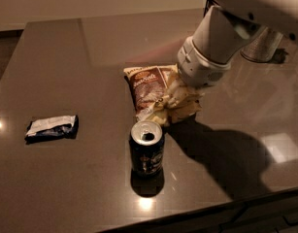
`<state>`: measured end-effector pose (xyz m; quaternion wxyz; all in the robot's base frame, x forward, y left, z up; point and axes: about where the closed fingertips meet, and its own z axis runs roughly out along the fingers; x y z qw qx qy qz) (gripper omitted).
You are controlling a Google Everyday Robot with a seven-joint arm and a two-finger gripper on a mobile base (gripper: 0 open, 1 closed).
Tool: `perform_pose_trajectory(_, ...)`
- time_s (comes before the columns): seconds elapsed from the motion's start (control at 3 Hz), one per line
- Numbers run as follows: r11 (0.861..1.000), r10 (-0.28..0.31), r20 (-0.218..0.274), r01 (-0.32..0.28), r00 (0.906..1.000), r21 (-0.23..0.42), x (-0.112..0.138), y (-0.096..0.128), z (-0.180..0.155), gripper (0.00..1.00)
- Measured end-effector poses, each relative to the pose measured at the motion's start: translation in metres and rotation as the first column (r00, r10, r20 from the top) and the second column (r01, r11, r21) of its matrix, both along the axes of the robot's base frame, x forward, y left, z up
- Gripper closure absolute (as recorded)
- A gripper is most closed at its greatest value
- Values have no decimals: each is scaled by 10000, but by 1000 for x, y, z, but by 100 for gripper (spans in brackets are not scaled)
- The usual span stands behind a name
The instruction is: Move brown chip bag near pepsi can
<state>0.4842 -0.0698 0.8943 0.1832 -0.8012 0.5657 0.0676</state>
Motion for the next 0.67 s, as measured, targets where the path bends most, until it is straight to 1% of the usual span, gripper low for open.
perform_pose_trajectory(0.33, 9998, 120, -204, -123, 9997, -124, -15, -7, -11, 82)
perform_pose_trajectory(0.67, 9996, 180, -373, -187, 9991, -192, -24, -10, -18, 58)
